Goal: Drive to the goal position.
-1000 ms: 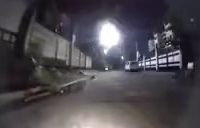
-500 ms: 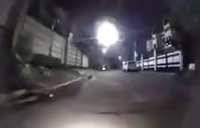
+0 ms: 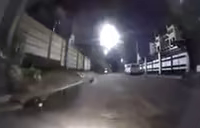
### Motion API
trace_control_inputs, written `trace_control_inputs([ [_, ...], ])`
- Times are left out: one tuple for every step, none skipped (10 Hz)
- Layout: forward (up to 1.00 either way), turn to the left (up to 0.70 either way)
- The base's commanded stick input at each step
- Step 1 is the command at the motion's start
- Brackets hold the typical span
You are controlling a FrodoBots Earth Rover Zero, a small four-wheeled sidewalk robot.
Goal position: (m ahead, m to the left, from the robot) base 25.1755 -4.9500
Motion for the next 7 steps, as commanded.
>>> trace_control_inputs([
  [0.85,-0.31],
  [0.85,0.0],
  [0.85,0.03],
  [0.85,0.03],
  [0.85,-0.06],
  [0.85,-0.23],
  [0.85,-0.31],
])
